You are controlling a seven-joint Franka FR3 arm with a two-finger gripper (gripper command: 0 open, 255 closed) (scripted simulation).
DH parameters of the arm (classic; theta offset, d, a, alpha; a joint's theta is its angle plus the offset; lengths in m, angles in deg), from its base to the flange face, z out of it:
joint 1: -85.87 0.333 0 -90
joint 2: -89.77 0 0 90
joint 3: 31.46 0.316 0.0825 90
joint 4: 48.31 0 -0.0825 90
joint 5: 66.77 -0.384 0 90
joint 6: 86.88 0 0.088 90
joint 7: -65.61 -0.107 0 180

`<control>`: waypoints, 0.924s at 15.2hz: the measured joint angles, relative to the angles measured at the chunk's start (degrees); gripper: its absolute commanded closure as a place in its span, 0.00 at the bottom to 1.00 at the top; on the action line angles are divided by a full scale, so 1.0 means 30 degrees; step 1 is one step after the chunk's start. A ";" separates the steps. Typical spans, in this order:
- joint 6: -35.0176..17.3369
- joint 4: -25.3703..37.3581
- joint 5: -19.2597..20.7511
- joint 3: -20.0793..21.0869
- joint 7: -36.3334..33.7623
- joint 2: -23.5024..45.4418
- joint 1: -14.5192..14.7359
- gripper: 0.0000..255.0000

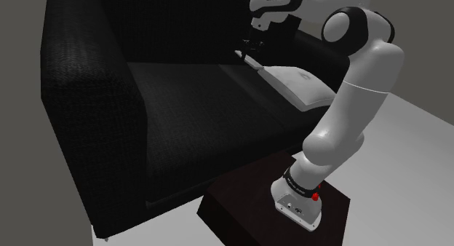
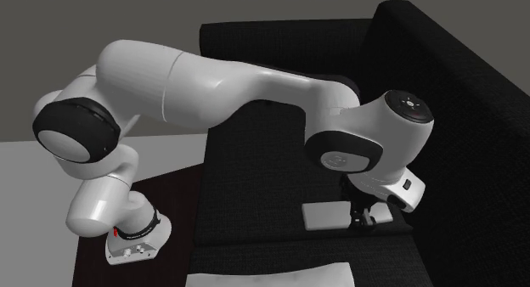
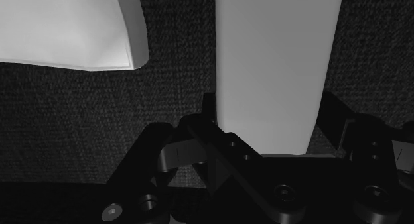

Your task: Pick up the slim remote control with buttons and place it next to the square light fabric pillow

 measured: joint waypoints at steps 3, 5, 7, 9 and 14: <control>-0.0729 -0.0624 -0.0017 0.0015 -0.0012 0.0109 0.0014 1.00; -0.1183 -0.0993 -0.0035 0.0013 0.0008 0.0195 0.0003 1.00; -0.1681 -0.1434 -0.0050 0.0018 0.0020 0.0254 0.0002 1.00; -0.2170 -0.1839 -0.0066 0.0027 0.0013 0.0338 0.0009 1.00; -0.3323 -0.2685 -0.0128 0.0041 0.0056 0.0647 -0.0007 1.00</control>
